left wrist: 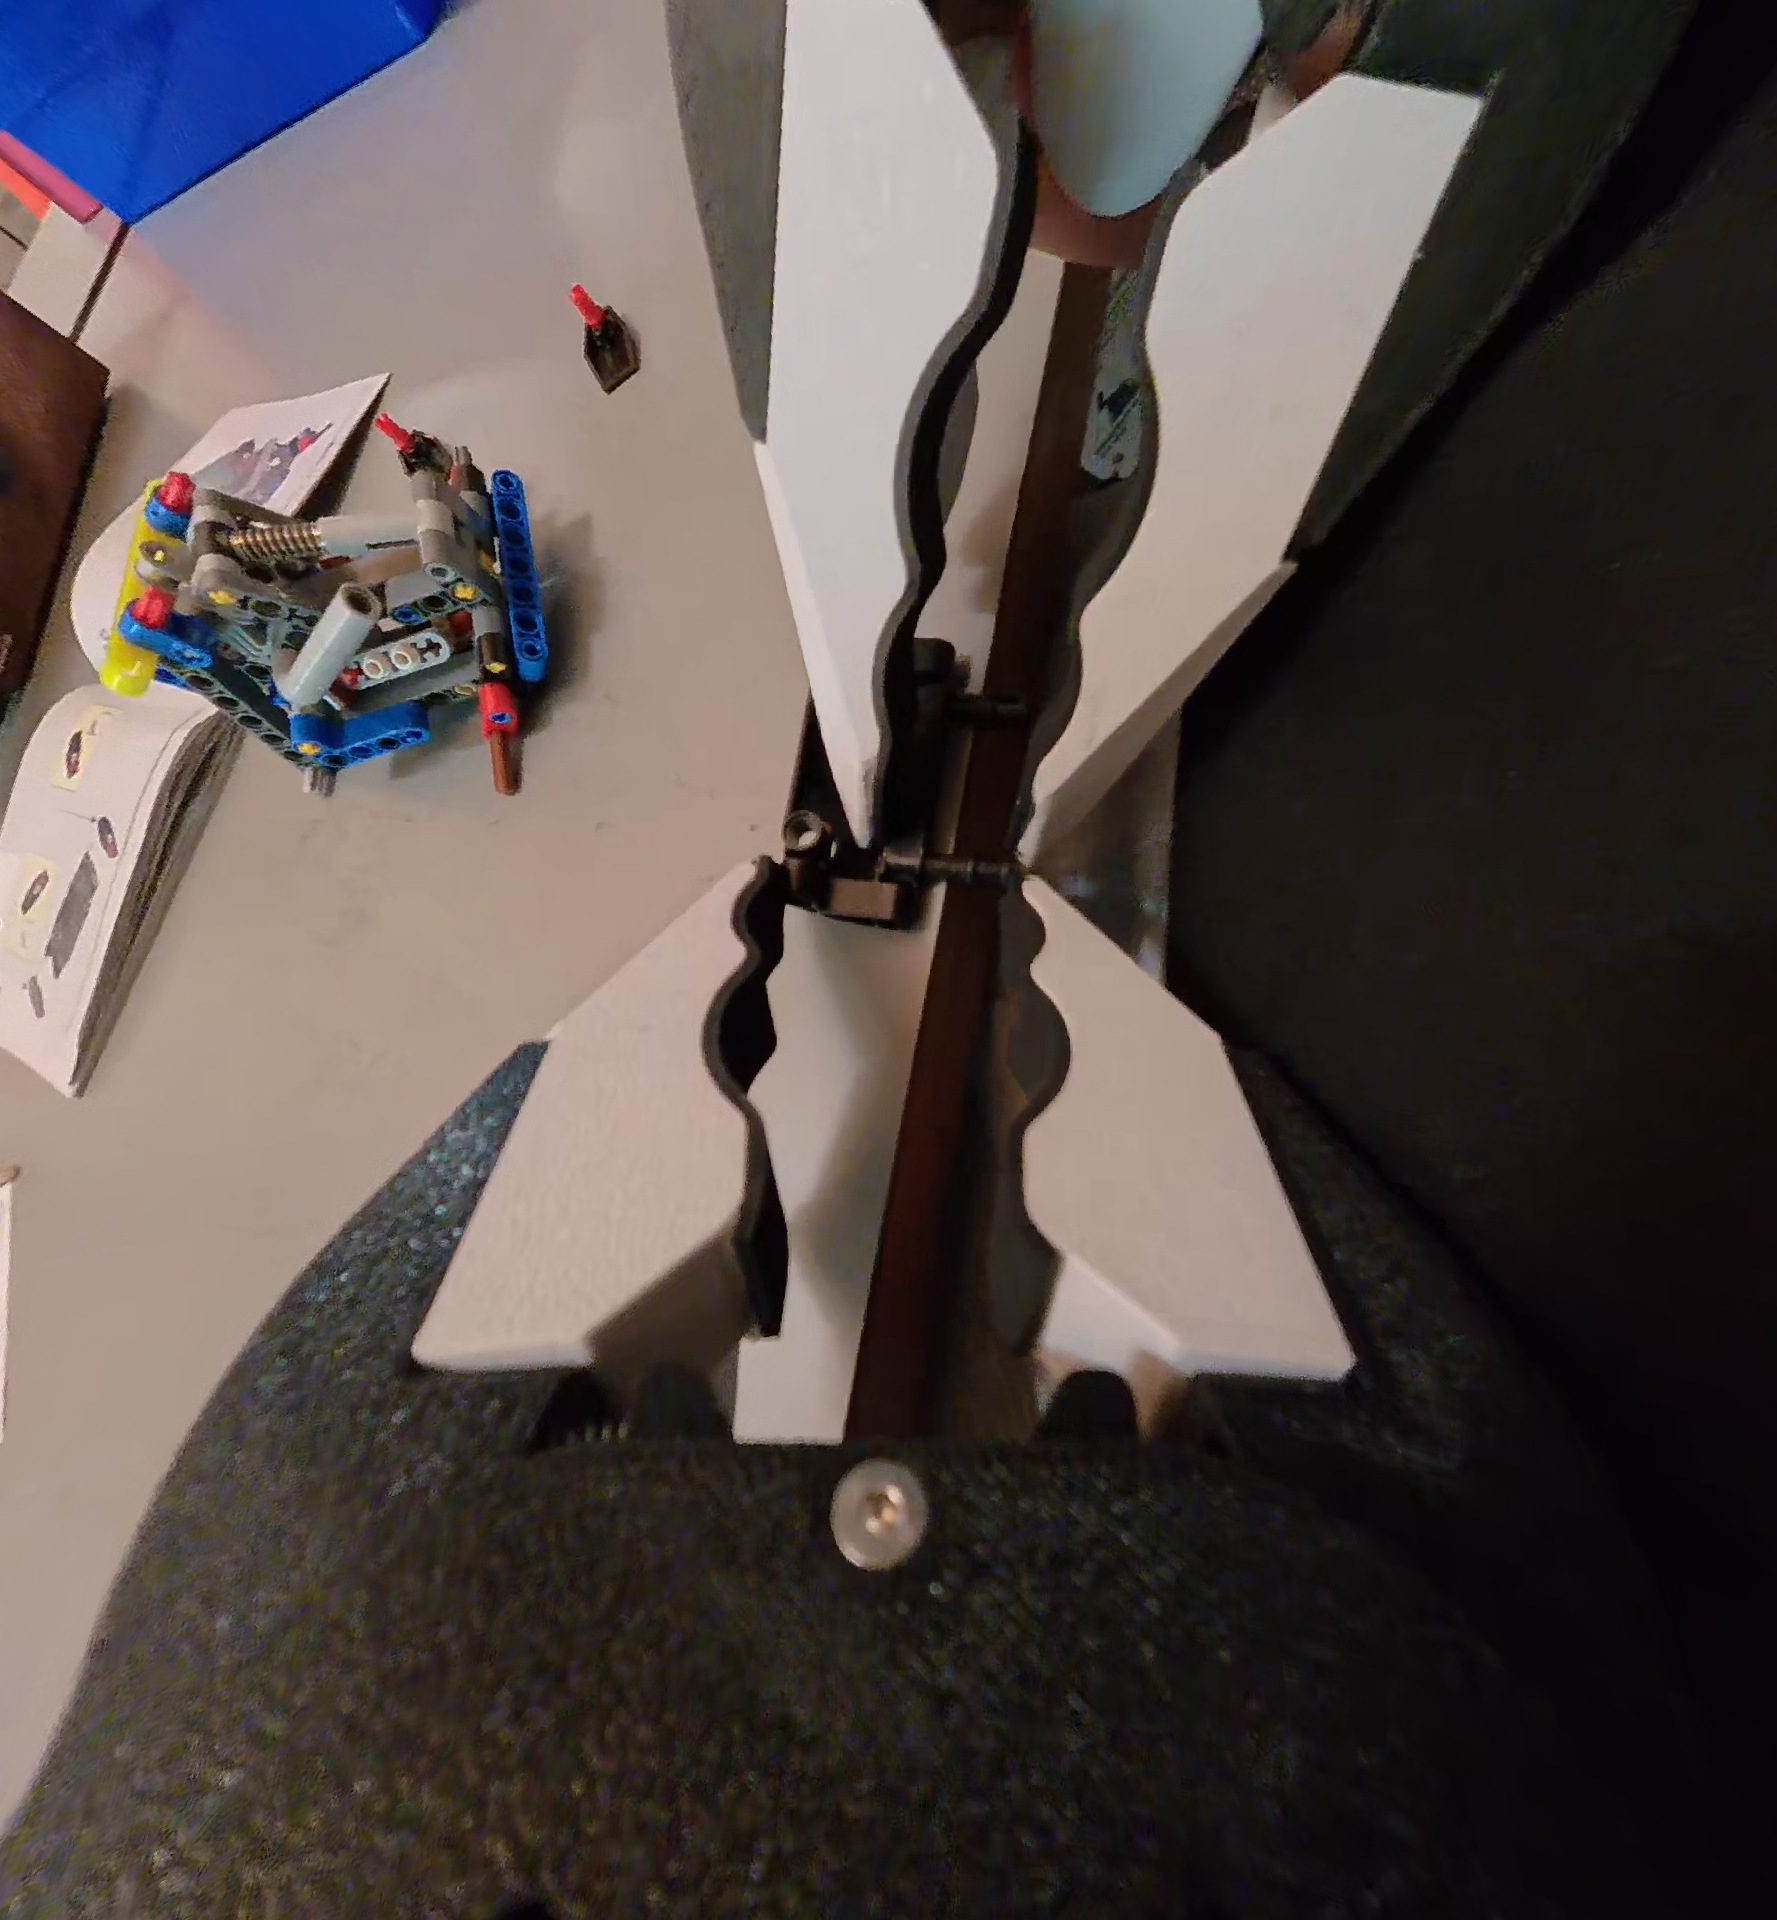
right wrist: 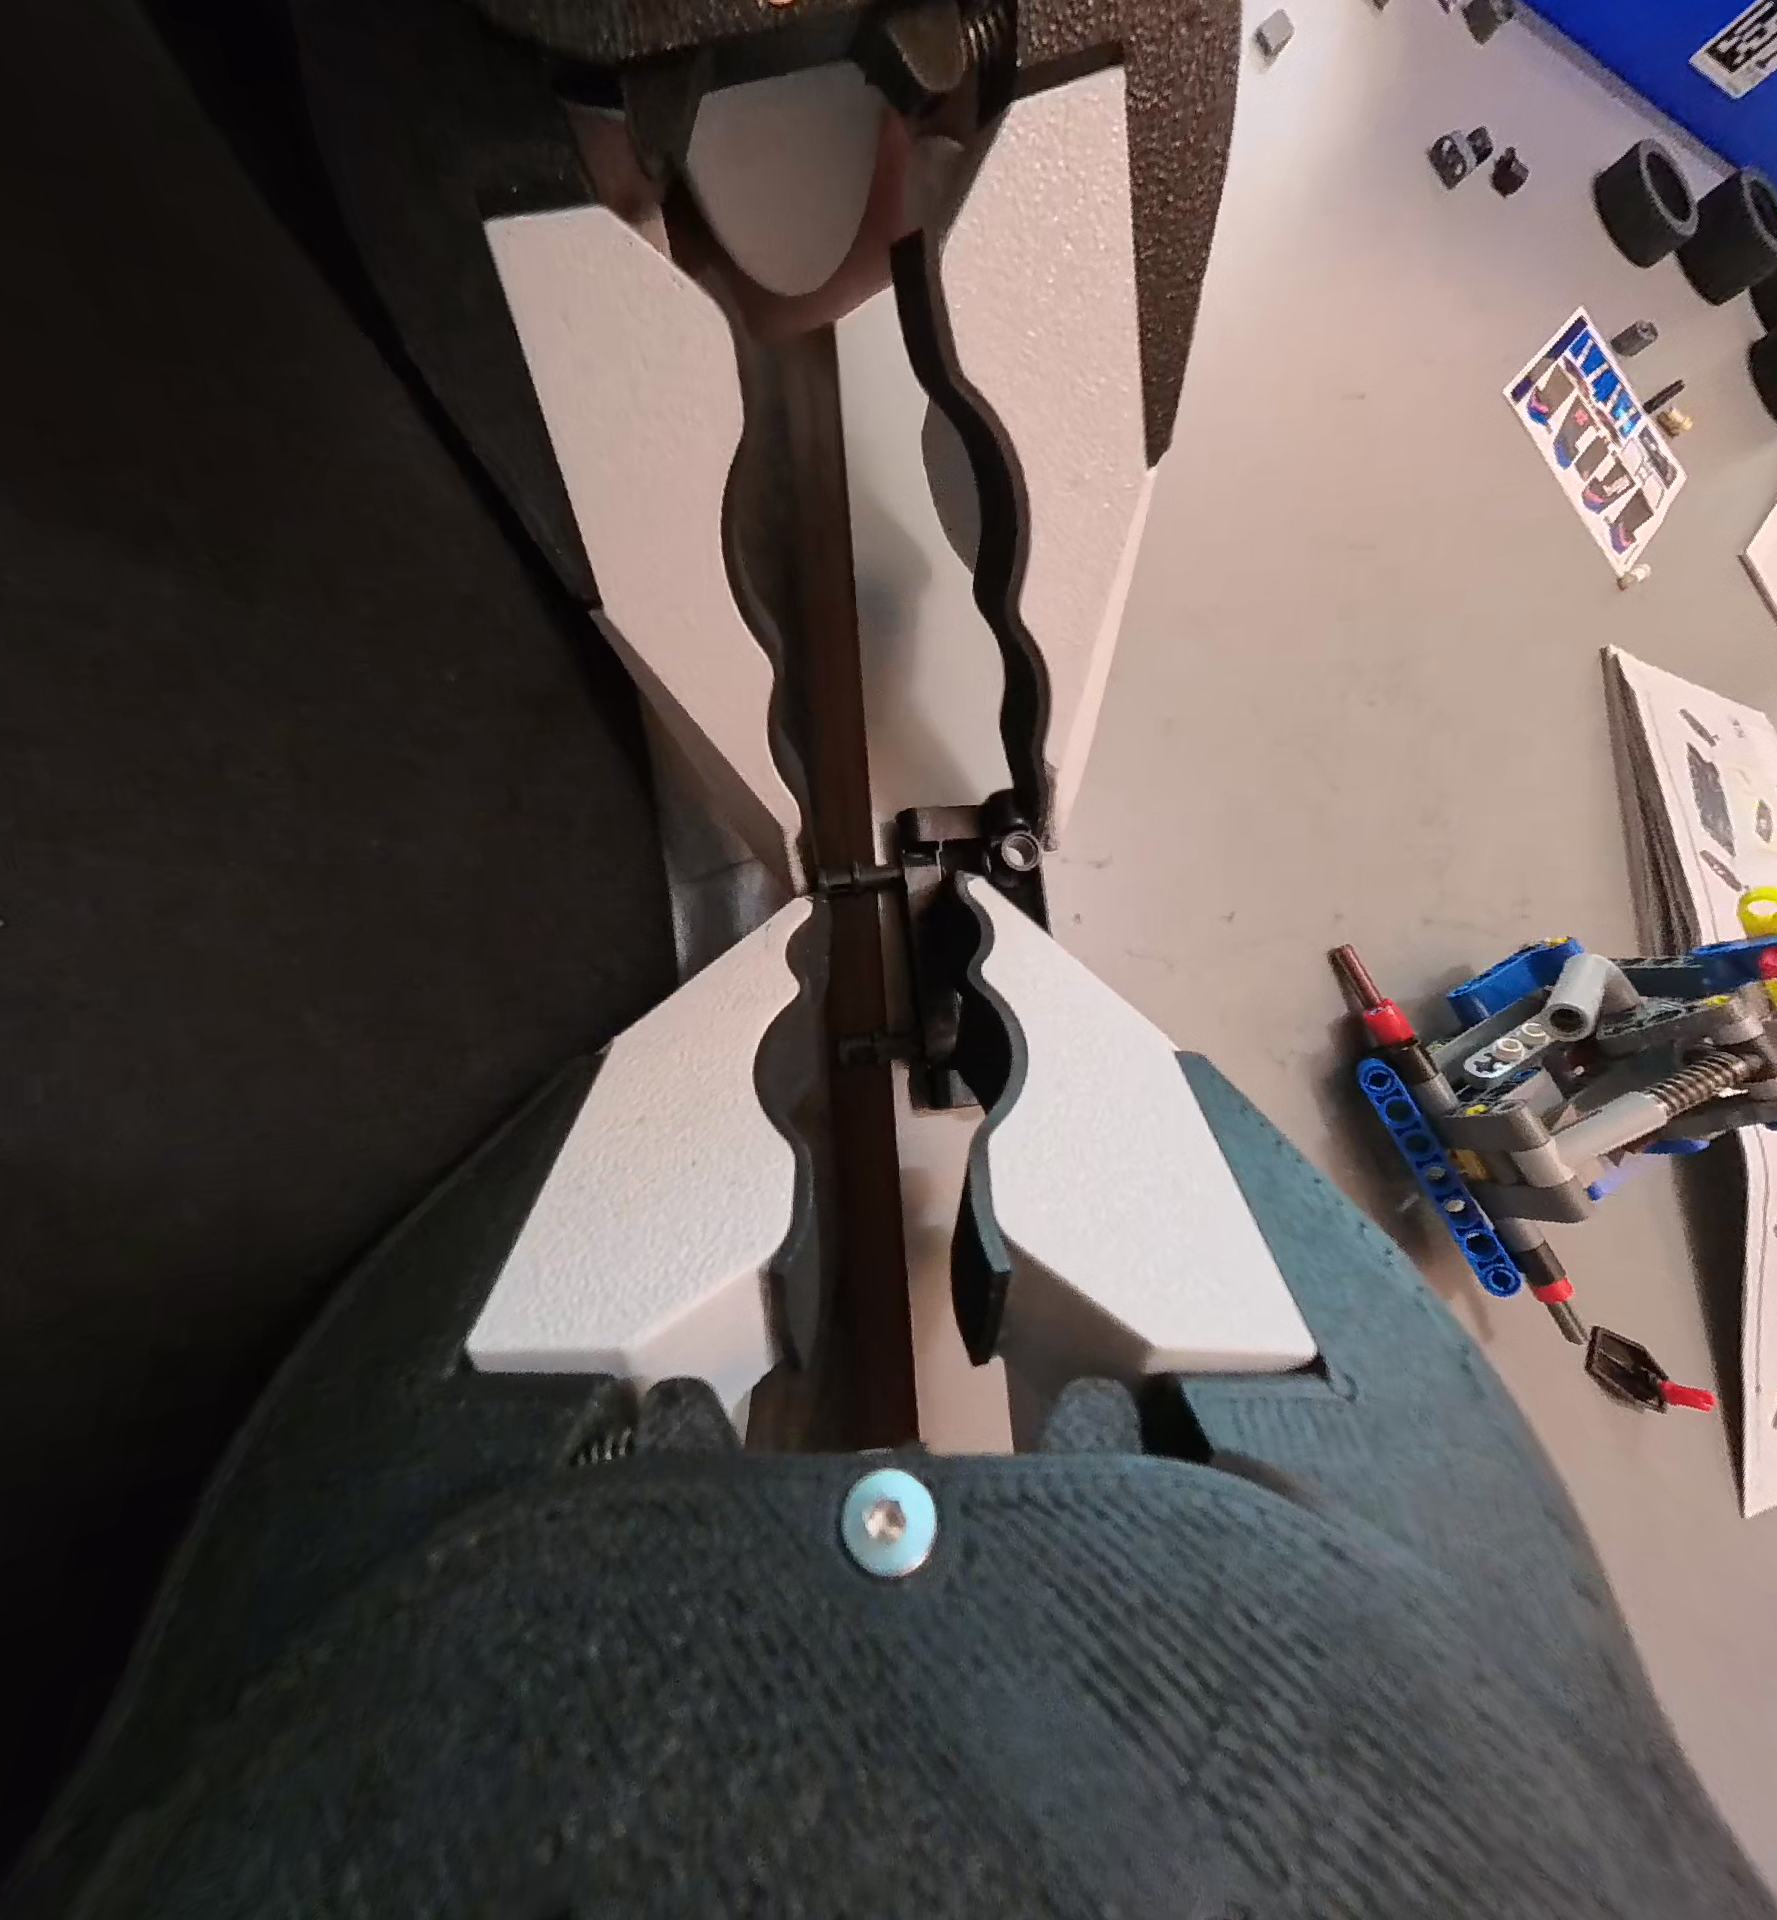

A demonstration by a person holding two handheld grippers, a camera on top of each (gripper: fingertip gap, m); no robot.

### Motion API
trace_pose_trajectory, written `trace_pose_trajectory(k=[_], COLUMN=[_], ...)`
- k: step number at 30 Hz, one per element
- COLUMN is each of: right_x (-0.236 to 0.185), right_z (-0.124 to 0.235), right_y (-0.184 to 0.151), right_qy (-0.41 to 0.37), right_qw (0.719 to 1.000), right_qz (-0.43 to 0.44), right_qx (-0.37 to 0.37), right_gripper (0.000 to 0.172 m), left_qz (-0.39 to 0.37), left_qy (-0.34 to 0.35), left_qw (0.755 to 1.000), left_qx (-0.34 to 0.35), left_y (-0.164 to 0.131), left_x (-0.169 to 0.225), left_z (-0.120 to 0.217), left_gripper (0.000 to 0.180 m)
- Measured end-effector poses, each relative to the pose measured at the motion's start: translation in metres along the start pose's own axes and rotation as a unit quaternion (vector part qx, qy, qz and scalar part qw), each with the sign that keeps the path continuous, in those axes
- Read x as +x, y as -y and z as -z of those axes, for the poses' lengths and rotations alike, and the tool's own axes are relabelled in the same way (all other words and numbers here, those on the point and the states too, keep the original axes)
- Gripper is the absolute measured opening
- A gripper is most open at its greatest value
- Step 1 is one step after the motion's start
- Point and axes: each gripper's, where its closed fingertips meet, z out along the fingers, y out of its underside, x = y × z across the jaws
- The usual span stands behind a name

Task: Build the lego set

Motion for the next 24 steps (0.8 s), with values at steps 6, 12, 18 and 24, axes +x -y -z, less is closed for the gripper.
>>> trace_pose_trajectory(k=[6, 12, 18, 24], right_x=[0.0, 0.002, -0.008, -0.029], right_z=[0.0, -0.002, 0.0, -0.003], right_y=[0.001, 0.002, 0.008, -0.016], right_qy=[0.004, 0.002, 0.055, 0.099], right_qw=[1.0, 0.999, 0.998, 0.991], right_qz=[-0.017, -0.04, -0.025, 0.081], right_qx=[0.008, 0.018, 0.034, -0.036], right_gripper=[0.018, 0.006, 0.009, 0.006], left_qz=[0.007, 0.043, 0.01, 0.08], left_qy=[0.001, -0.027, -0.083, -0.211], left_qw=[1.0, 0.999, 0.996, 0.974], left_qx=[0.0, 0.01, 0.005, 0.031], left_y=[0.0, 0.005, 0.002, 0.009], left_x=[0.0, 0.005, 0.015, 0.03], left_z=[0.0, -0.009, -0.001, 0.011], left_gripper=[0.038, 0.043, 0.043, 0.024])
